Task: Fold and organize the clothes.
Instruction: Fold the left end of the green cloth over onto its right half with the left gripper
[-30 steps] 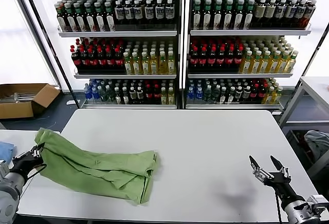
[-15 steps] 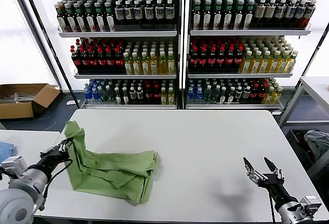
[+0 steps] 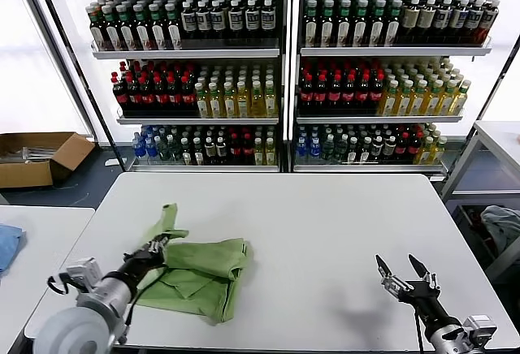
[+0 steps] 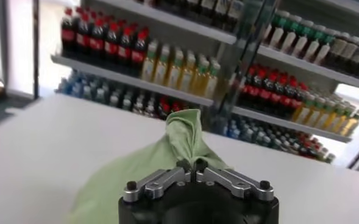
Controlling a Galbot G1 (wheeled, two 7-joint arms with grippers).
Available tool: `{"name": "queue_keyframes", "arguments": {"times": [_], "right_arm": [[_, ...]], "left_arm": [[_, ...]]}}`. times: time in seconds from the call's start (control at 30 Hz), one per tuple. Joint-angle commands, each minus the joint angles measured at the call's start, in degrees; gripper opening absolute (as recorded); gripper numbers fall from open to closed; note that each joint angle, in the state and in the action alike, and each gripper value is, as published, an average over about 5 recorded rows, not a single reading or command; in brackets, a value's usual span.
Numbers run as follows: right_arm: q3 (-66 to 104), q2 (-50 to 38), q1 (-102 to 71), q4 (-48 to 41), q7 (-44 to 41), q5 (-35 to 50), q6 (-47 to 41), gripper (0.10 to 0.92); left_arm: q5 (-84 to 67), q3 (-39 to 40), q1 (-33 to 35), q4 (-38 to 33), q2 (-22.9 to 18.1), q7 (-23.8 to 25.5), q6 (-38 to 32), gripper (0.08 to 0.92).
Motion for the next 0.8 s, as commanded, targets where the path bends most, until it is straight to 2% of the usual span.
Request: {"name": "queue_keyframes", "arguments": {"times": [0.03, 0.17, 0.4, 0.57, 0.8], "right_arm": [[-0.65, 1.27, -0.22, 0.33, 0.02, -1.98, -0.28, 0.823], [-1.02, 1.89, -0.64, 0.1, -0.04, -2.71, -0.24, 0.823], [-1.38, 2.43, -0.66, 0.13, -0.07, -2.9, -0.18, 0.823], [-1.58, 2.59, -0.8, 0.21, -0.11, -2.87, -0.07, 0.823], [-1.83, 2.6, -1.27, 0.44, -0.24, -2.8, 0.21, 0.823]], "left_arm": [[5.46, 10.92, -1.06, 3.65, -8.19, 1.24, 0.12, 0.111], [5.8, 12.29, -0.43, 4.95, -10.36, 2.04, 0.12, 0.111], [10.51, 15.1, 1.59, 5.88, -11.89, 4.03, 0.11, 0.131], [12.21, 15.86, 1.12, 7.74, -13.38, 3.55, 0.04, 0.235], [12.91, 16.36, -0.12, 8.74, -15.24, 1.95, -1.13, 0.443]]}}
